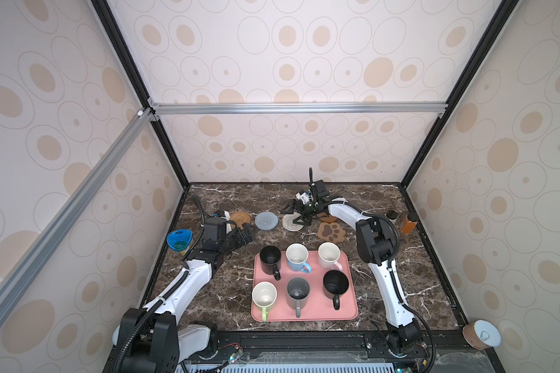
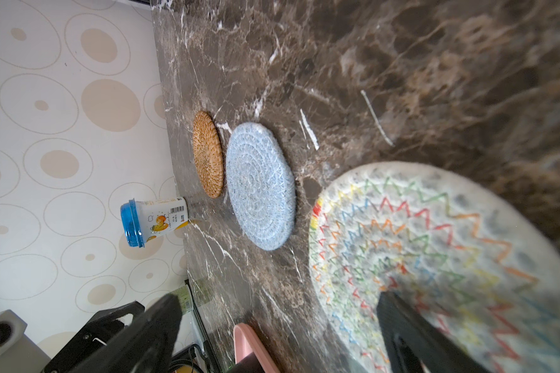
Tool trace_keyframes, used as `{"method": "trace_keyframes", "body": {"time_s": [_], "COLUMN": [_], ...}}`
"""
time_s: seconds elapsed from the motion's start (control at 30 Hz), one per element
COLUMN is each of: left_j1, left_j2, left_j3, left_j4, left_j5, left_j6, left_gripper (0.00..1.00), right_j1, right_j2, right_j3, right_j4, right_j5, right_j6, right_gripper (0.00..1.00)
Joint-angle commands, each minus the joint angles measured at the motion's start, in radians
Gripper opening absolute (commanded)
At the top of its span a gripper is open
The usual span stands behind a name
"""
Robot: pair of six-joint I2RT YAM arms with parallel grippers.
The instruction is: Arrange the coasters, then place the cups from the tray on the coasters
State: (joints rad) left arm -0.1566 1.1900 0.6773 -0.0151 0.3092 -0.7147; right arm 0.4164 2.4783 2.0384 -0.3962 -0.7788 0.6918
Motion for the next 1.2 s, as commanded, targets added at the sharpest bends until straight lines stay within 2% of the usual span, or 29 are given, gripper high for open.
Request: {"method": "trace_keyframes", "body": {"time_s": [0.0,0.23,0.5,0.6,0.83,1.0,1.17], "left_j1": [0.008,0.008,0.008,0.008,0.009,0.008,0.008], "left_j2": [-0.018,-0.021,-0.022,-0.023,-0.025,-0.018,-0.014], "left_j3": [0.002,0.000,0.001,0.005,0.005,0.005,0.007], "left_j4": [0.008,0.007,0.008,0.004,0.007,0.010,0.015], "left_j5": [-0.003,-0.005,-0.002,-0.004,-0.004,0.003,0.009], "left_j6": [0.005,0.003,0.003,0.003,0.000,-0.002,-0.005], "left_gripper": [1.00,1.00,1.00,1.00,1.00,1.00,1.00], "right_j1": [0.006,0.005,-0.006,-0.022,-0.086,-0.132,-0.132], "right_j2": [0.016,-0.015,-0.090,-0.137,-0.247,-0.310,-0.319], "right_j3": [0.012,0.037,0.048,0.048,-0.009,-0.143,-0.214], "right_j4": [0.001,0.044,0.024,-0.036,-0.322,-0.370,-0.409], "right_j5": [0.017,-0.007,0.002,0.035,0.208,0.270,0.318], "right_j6": [0.029,0.067,0.038,-0.015,-0.235,-0.299,-0.346], "right_gripper": [0.99,0.99,0.99,0.99,0.99,0.99,0.99]}}
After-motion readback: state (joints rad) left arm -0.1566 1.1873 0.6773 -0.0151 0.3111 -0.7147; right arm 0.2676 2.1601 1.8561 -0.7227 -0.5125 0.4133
